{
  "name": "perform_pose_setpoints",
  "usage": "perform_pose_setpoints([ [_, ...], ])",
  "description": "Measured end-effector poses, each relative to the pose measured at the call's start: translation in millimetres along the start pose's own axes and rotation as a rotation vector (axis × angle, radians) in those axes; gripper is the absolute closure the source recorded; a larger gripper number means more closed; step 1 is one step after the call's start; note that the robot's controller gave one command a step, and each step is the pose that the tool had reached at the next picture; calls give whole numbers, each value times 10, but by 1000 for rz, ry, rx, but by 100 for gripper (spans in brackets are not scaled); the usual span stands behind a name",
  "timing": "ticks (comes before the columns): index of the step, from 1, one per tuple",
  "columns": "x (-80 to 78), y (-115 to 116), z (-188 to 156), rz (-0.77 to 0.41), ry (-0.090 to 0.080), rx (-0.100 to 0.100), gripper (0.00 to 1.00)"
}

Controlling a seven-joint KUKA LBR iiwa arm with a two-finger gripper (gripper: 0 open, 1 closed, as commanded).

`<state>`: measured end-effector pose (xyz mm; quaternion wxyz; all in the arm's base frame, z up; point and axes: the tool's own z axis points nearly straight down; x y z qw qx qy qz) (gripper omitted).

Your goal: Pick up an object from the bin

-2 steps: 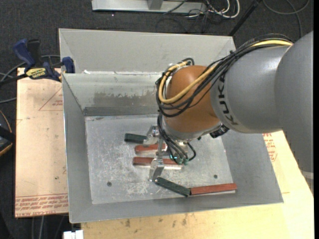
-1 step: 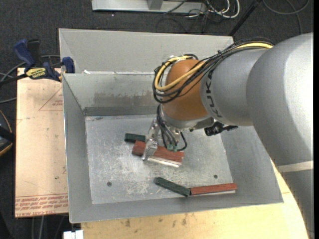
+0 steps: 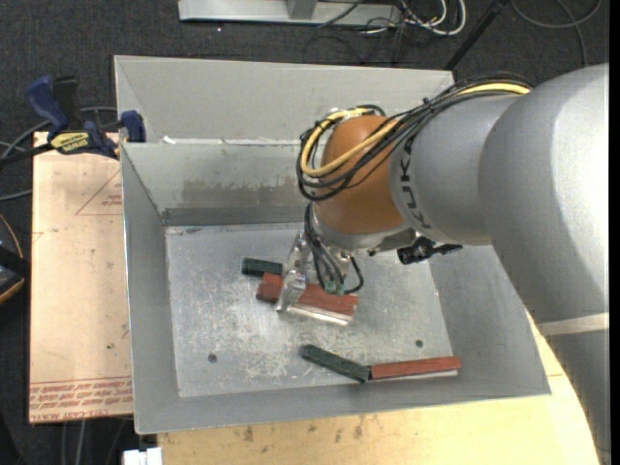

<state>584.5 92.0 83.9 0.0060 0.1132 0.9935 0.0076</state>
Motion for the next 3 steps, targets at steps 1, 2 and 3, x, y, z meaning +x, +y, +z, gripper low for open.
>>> perform_pose_setpoints([
  [1,-8,4,-1454,-18,5,14,100],
  [2,0,0,-1440,-18,8,15,100],
  [3,82,38,-382,18,14,17,0],
])
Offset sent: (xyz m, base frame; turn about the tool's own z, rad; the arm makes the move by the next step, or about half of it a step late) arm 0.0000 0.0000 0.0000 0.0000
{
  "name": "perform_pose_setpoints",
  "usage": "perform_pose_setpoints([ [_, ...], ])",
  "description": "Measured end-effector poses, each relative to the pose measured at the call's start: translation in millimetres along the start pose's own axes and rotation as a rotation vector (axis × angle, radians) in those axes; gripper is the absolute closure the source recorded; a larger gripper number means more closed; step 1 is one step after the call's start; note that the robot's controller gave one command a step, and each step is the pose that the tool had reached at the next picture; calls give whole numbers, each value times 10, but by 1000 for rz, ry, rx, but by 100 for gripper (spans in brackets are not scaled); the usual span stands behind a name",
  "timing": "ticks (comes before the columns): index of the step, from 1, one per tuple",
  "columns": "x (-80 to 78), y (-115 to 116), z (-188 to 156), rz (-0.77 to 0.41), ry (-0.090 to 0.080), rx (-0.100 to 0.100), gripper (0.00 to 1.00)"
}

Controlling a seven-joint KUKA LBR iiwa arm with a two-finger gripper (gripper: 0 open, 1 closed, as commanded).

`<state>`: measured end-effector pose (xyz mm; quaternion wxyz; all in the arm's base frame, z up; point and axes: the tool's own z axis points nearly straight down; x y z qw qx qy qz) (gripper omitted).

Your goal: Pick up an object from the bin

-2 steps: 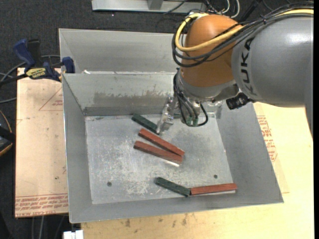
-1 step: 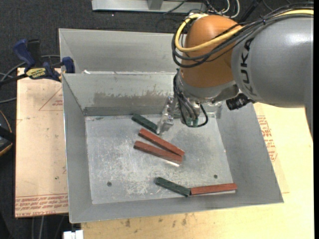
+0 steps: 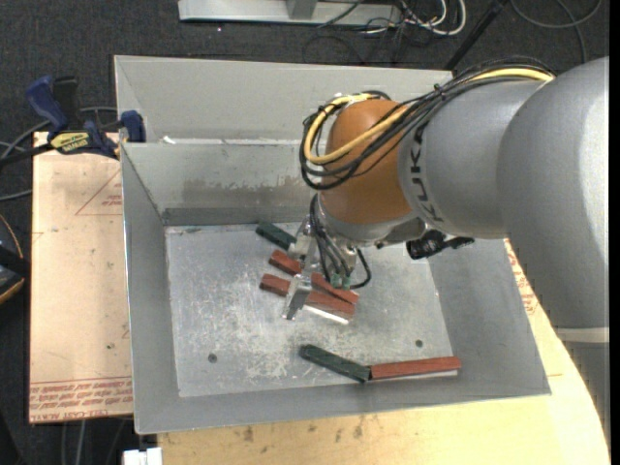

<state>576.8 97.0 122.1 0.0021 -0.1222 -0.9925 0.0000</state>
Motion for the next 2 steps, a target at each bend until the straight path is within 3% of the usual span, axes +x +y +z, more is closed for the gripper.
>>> perform_pose_setpoints([
  [1,-14,4,-20,1,-4,-2,0],
  [2,-349,-142,390,176,-26,-17,100],
])
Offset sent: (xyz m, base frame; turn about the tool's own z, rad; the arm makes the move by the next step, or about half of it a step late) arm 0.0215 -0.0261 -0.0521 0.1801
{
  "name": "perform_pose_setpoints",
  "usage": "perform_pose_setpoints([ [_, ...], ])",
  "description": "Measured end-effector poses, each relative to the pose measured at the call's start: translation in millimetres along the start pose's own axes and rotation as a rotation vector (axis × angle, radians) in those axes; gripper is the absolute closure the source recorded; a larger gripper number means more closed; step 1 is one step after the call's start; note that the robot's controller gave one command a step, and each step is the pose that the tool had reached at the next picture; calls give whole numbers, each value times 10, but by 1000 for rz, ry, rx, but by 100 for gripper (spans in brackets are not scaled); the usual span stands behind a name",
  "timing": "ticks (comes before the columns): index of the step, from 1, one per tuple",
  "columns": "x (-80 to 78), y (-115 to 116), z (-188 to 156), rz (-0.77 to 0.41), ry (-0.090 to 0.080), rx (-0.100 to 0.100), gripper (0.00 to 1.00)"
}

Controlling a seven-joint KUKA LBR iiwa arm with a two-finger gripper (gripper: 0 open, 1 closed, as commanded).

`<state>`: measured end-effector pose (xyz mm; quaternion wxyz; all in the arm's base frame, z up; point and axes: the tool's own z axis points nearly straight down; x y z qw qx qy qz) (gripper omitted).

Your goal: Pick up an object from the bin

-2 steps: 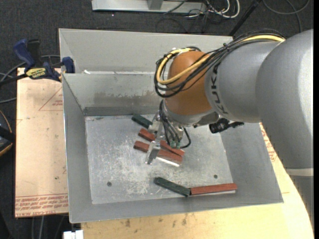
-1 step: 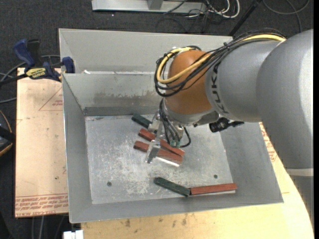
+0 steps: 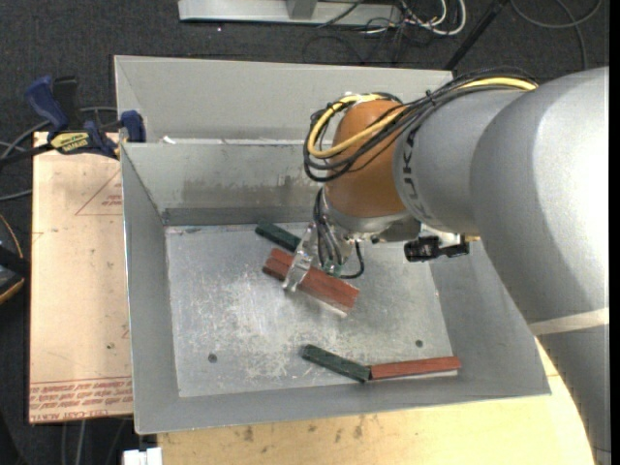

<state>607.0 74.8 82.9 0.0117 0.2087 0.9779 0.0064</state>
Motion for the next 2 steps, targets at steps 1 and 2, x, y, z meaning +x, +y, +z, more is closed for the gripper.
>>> perform_pose_setpoints([
  [1,-2,0,0,0,-1,0,100],
  [2,31,15,-312,15,22,18,100],
])
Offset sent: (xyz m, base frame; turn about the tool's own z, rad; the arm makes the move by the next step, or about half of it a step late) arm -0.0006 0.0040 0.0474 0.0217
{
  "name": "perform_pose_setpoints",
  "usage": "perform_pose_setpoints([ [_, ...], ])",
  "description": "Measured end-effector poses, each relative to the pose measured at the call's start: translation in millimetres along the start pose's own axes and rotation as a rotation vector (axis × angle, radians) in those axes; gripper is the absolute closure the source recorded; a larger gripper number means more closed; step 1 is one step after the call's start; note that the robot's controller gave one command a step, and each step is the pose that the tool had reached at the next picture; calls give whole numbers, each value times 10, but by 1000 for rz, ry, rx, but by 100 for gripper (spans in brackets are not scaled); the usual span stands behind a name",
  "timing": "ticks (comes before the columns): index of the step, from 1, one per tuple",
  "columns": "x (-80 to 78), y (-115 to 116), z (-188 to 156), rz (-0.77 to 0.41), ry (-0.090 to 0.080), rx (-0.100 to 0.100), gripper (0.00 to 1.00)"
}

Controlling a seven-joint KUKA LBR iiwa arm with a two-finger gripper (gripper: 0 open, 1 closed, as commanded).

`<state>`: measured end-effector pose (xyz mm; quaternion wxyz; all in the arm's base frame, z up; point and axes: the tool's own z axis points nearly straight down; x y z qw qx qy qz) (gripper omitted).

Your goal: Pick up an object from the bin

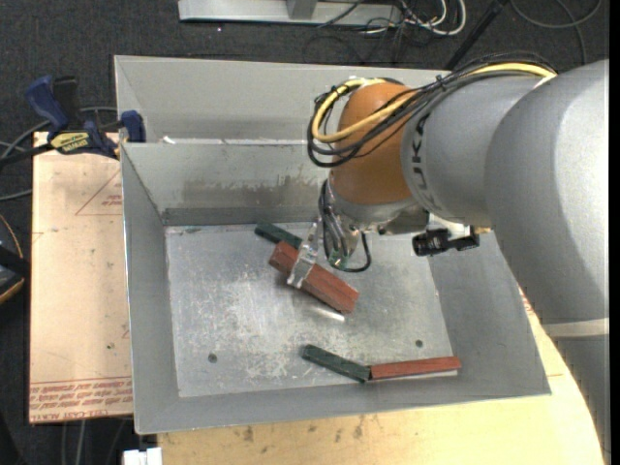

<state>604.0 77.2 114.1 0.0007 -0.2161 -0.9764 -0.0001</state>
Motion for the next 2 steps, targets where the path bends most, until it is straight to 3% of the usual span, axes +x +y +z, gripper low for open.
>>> perform_pose_setpoints([
  [1,-32,-64,-660,9,1,1,100],
  [2,85,-66,-1217,14,0,1,100],
])
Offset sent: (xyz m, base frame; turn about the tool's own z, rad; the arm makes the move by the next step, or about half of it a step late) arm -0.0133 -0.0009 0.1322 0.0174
